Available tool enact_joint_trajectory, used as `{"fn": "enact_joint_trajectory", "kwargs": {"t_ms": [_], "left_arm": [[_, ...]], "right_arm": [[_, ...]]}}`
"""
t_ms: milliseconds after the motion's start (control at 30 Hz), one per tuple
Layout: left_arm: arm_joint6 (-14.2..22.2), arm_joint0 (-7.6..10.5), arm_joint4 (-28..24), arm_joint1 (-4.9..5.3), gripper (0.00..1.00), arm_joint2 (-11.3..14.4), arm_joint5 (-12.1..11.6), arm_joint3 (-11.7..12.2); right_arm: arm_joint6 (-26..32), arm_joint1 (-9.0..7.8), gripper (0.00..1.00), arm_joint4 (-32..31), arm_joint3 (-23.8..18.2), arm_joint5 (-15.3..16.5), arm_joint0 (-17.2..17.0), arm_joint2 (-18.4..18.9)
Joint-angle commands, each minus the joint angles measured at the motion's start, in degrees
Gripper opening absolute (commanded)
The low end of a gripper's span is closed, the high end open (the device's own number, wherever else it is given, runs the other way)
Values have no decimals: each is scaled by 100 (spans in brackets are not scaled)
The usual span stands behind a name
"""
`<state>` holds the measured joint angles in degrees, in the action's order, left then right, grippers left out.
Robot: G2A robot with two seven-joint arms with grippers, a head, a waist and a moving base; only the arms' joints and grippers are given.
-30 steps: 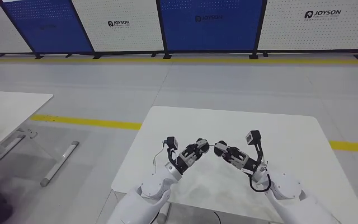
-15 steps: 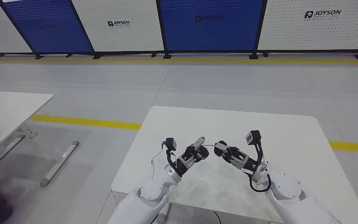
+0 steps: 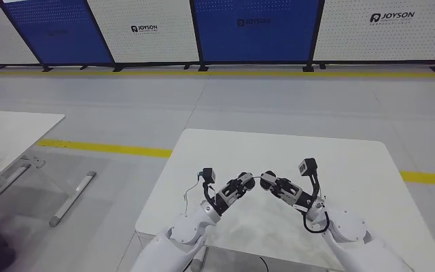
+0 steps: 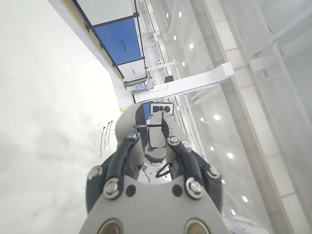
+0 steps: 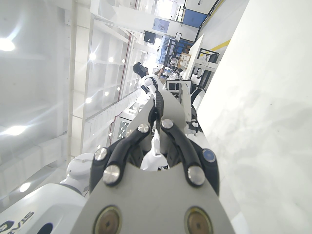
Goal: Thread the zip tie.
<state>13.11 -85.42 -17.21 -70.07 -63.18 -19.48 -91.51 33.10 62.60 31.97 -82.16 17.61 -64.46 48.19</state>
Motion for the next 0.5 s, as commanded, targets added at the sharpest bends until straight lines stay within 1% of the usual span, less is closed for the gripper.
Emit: {"fn": "enact_joint_trajectory", "kwargs": {"t_ms": [0,233,367,400,433,467], "left_arm": [[-3,1,11,-2,0,4,0,-2],[16,0,16,-5,0,2,0,-4],[52,-33,-29,-2,1,-25,0,-51],[68,-43,-40,-1,4,-35,0,-64],[80,-53,-54,0,10,-46,0,-80],[85,-68,-87,0,40,-57,0,-97]], "right_arm": [[0,0,0,0,0,0,0,0],[0,0,0,0,0,0,0,0],[0,0,0,0,0,0,0,0],[0,0,0,0,0,0,0,0],[0,0,0,0,0,0,0,0],[0,0,0,0,0,0,0,0]]}}
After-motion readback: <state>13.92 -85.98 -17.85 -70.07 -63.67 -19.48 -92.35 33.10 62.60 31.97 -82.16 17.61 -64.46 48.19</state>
